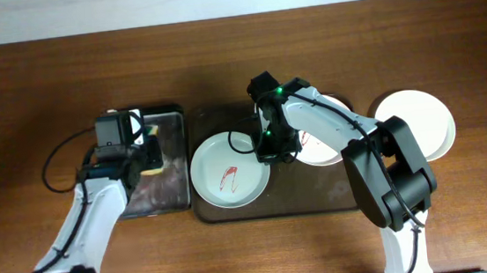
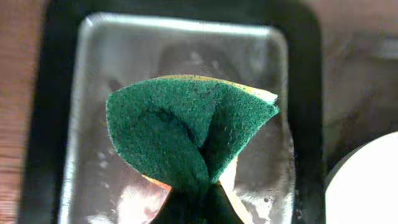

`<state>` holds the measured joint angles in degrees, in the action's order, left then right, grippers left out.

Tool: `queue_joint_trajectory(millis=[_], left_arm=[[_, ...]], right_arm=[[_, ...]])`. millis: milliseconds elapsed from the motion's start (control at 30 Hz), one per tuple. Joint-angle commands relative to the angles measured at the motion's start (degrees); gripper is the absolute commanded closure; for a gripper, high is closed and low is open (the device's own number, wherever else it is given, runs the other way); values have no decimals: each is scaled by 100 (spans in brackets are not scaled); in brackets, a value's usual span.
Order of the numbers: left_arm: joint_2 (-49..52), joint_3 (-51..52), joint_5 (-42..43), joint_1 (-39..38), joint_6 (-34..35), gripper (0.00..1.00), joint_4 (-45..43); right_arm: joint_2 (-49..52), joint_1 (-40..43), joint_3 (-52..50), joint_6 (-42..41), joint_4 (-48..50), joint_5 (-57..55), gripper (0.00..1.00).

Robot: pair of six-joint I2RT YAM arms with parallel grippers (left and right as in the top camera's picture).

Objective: Clean dirty plates on tray and stack at the side
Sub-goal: 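Dip the sponge in the grey tray's soapy water with left gripper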

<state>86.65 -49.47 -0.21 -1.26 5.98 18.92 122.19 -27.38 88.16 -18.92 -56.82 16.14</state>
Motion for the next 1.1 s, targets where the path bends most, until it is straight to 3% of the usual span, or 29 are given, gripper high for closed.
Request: queue_joint_trajectory(millis=[0, 233, 400, 900, 1000, 1067], left_arm=[[-428, -28, -570, 42, -186, 100, -299], [-1213, -28, -809, -173, -772, 100, -752], [-1228, -28, -2441, -981, -1147, 100, -627], [-1226, -28, -2468, -1021, -1141, 100, -339], [-1191, -26, -2428, -1021, -348, 100, 61], [-962, -17, -1932, -1021, 83, 100, 280]], right_arm=[[2, -31, -63, 0, -20, -31, 96], [2, -31, -63, 0, -15, -31, 96], [2, -31, -63, 0, -17, -31, 96], [2, -31, -63, 0, -15, -31, 96], [2, -31, -63, 0, -17, -31, 96], [2, -31, -63, 0, -17, -31, 96]])
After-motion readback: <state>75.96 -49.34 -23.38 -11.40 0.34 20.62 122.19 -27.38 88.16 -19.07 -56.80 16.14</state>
